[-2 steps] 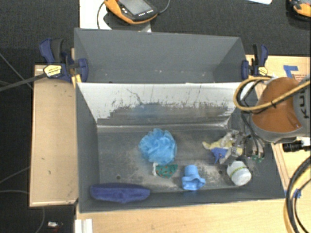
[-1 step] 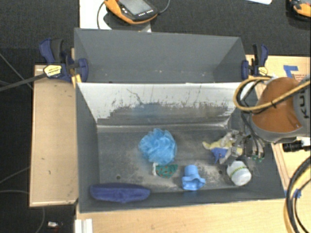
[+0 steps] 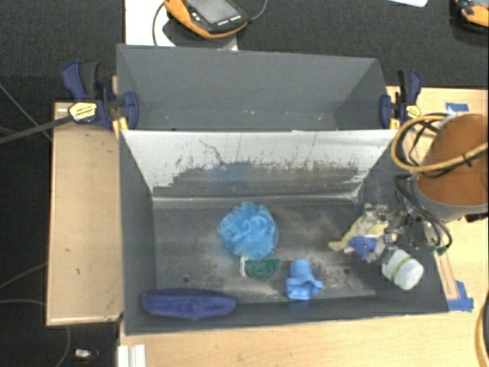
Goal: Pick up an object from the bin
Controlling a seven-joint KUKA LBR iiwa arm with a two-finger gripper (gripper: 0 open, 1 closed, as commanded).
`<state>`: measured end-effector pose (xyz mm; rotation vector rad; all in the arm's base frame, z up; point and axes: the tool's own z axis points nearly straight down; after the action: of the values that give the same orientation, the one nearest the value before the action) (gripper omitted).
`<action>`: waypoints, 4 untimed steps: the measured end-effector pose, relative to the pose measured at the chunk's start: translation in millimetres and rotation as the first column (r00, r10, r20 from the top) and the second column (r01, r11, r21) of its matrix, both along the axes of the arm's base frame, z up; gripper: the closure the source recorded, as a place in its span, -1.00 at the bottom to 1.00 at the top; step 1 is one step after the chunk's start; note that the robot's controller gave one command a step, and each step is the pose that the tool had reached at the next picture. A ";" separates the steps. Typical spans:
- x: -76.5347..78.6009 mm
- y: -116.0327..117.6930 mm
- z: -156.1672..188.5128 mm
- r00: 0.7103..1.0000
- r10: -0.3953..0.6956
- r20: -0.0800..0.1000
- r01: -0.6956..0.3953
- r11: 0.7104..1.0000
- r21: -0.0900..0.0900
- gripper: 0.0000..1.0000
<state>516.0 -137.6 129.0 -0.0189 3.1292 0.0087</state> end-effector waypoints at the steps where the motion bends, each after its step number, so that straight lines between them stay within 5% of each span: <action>1: 40.0 -9.2 5.4 0.997 0.079 0.005 -0.079 0.997 0.007 1.00; 2: 40.0 -9.2 5.5 0.997 0.078 0.005 -0.079 0.997 0.007 1.00; 3: 23.4 -10.4 18.6 0.998 0.063 0.005 -0.063 0.998 0.007 1.00; 4: 43.1 -11.1 11.1 0.998 0.058 0.010 -0.058 0.998 0.007 1.00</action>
Offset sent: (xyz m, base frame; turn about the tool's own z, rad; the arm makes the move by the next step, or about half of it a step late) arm 0.0000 0.0000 0.0000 0.0000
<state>559.2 -148.7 140.1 -0.1091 3.1177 0.0204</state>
